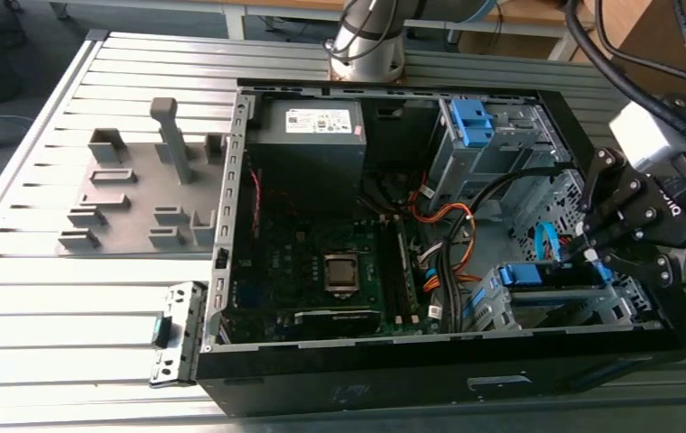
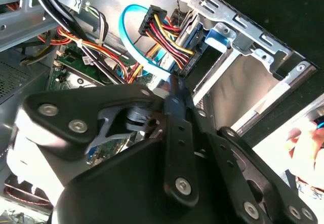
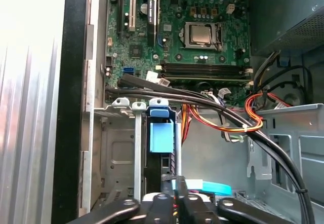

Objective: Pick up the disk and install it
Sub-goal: 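Insert the second disk wire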

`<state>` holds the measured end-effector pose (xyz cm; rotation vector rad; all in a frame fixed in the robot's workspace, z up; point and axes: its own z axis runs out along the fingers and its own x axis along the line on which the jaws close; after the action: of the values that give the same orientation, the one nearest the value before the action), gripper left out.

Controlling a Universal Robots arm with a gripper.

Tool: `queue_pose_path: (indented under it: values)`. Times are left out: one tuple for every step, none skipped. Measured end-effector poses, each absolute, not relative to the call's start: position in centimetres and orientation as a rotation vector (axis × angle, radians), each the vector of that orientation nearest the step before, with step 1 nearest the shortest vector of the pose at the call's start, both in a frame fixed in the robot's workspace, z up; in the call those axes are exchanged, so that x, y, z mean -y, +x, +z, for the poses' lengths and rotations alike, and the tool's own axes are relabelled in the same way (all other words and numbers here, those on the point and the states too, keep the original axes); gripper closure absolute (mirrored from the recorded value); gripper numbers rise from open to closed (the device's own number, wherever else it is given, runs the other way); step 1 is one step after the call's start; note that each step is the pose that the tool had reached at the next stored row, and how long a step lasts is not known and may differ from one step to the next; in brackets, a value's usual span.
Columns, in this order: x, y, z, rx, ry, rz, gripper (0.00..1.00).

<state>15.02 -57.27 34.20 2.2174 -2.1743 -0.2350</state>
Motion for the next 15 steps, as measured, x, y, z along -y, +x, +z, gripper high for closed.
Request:
queue_pose_path:
  values:
    - [57.3, 15.0, 34.1, 2.174, 2.218, -0.237, 0.85]
    - [57.3, 15.0, 33.9, 2.174, 2.218, -0.239, 0.89]
    - [57.3, 15.0, 33.8, 2.174, 2.218, -0.240, 0.89]
    - [57.3, 15.0, 33.6, 2.173, 2.217, -0.241, 0.89]
    - [57.3, 15.1, 33.4, 2.173, 2.217, -0.242, 0.89]
    - [57.3, 15.1, 33.4, 2.172, 2.216, -0.243, 0.89]
    - [57.3, 15.2, 33.3, 2.172, 2.216, -0.243, 0.89]
    - [57.3, 15.2, 33.2, 2.171, 2.215, -0.243, 0.89]
    - [57.3, 15.2, 33.1, 2.171, 2.215, -0.243, 0.89]
    - [57.3, 15.3, 33.0, 2.171, 2.214, -0.243, 0.89]
    - [57.4, 15.3, 33.0, 2.171, 2.215, -0.244, 0.89]
    - [57.4, 15.3, 33.0, 2.171, 2.214, -0.243, 0.89]
    - [57.4, 15.3, 33.0, 2.171, 2.214, -0.243, 0.89]
    - [57.4, 15.4, 33.0, 2.171, 2.215, -0.244, 0.89]
    - [57.4, 15.4, 33.0, 2.172, 2.215, -0.245, 0.89]
